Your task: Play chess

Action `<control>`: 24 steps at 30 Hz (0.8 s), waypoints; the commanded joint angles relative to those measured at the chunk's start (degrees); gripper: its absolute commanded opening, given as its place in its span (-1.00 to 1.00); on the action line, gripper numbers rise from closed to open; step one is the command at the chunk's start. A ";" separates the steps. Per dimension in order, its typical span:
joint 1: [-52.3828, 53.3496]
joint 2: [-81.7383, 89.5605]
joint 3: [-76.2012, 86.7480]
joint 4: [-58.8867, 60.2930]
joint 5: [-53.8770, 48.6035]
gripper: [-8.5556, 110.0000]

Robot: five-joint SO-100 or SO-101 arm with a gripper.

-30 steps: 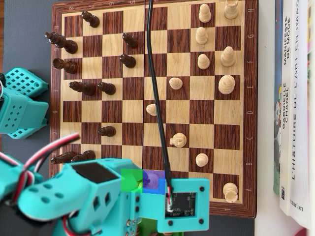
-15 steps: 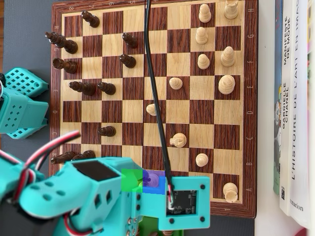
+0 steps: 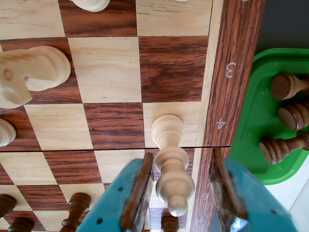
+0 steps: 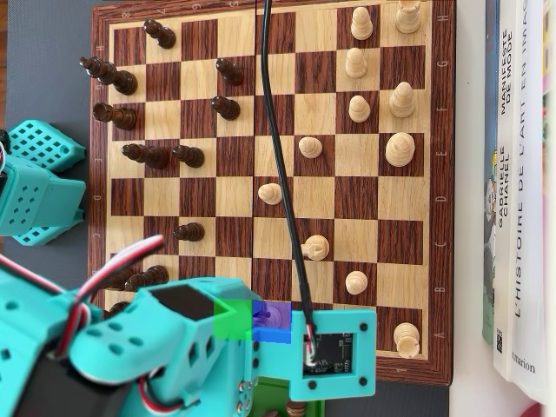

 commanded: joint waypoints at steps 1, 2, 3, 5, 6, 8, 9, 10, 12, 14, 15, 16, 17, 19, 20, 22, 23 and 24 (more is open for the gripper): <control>-0.09 1.49 -0.70 -0.53 0.00 -0.61; -0.09 1.49 -0.70 -0.53 0.00 -0.64; -0.09 1.49 -0.70 -0.53 0.00 -0.65; -0.09 1.49 -0.70 -0.53 -0.09 -0.65; -0.09 1.49 -0.70 -0.53 -0.09 -0.66; 0.00 1.49 -0.70 -0.53 -0.09 -0.66; 0.00 1.49 -0.70 -0.53 -0.09 -0.66; 0.09 1.49 -0.70 -0.53 -0.09 -0.66; 0.09 1.49 -0.70 -0.53 -0.09 -0.66; 0.18 1.49 -0.70 -0.53 -0.09 -0.66; 0.18 1.49 -0.70 -0.53 -0.09 -0.66; 0.18 1.49 -0.70 -0.53 -0.09 -0.66; 0.18 1.49 -0.70 -0.53 -0.09 -0.66; 0.26 1.49 -0.70 -0.53 -0.09 -0.66; 0.26 1.49 -0.70 -0.53 -0.09 -0.66; 0.26 1.49 -0.70 -0.44 0.00 -0.67; 0.26 1.49 -0.70 -0.44 0.09 -0.68; 0.26 1.49 -0.70 -0.44 0.09 -0.70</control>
